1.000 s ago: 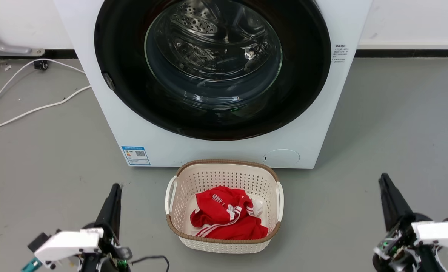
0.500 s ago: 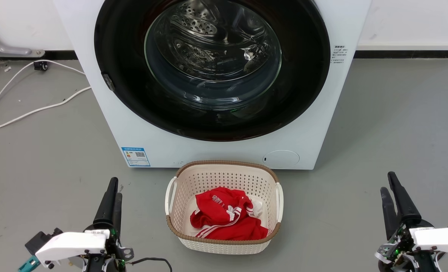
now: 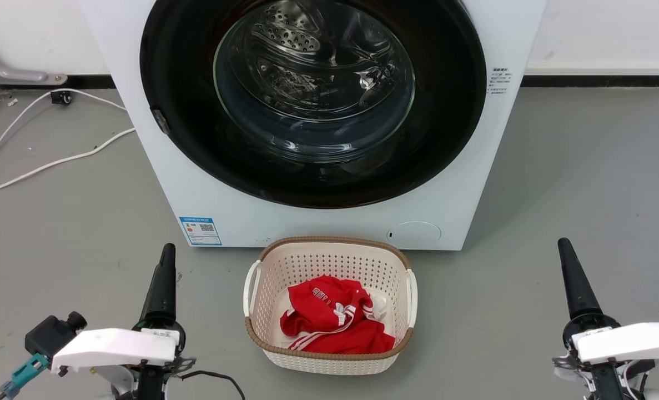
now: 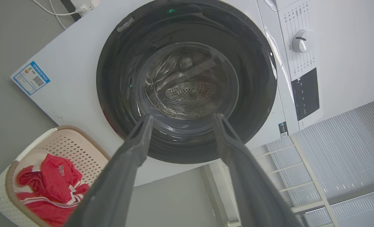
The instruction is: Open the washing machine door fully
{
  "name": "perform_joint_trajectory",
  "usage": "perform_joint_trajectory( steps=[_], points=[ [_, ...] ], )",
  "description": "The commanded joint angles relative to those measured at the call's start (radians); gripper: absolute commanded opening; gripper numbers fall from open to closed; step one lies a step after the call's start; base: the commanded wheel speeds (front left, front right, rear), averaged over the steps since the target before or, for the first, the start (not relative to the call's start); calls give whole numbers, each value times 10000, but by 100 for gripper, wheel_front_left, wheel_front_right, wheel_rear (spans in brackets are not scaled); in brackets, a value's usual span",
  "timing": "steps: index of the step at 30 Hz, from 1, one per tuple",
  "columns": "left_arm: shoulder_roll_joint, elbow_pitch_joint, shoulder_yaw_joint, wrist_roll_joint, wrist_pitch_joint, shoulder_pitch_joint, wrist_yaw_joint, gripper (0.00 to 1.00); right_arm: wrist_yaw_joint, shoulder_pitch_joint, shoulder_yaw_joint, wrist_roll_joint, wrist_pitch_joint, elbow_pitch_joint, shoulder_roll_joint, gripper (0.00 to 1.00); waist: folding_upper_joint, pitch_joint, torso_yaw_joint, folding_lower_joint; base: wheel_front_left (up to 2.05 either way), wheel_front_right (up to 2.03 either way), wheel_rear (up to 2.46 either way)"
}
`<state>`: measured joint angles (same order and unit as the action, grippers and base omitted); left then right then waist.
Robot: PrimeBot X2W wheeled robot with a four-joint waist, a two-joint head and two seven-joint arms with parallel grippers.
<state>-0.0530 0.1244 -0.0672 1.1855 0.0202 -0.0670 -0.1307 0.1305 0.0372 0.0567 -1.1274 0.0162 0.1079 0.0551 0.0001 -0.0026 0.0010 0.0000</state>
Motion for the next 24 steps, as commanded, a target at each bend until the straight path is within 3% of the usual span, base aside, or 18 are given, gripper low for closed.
perform_joint_trajectory(
  steps=[1,11,24],
  points=[
    [-37,-259,55,-565,113,-53,0,100,1,45,-53,729,121,-306,14,100,-1,-8,2,0,0,0,0],
    [-75,-405,377,-2909,468,71,1,100,1,-128,-43,3002,483,-527,3,100,-1,-31,9,0,0,0,0],
    [-122,-406,599,-5016,876,129,281,100,2,-252,-76,5063,744,-654,-8,100,-1,-62,-9,0,0,0,0]
  ],
)
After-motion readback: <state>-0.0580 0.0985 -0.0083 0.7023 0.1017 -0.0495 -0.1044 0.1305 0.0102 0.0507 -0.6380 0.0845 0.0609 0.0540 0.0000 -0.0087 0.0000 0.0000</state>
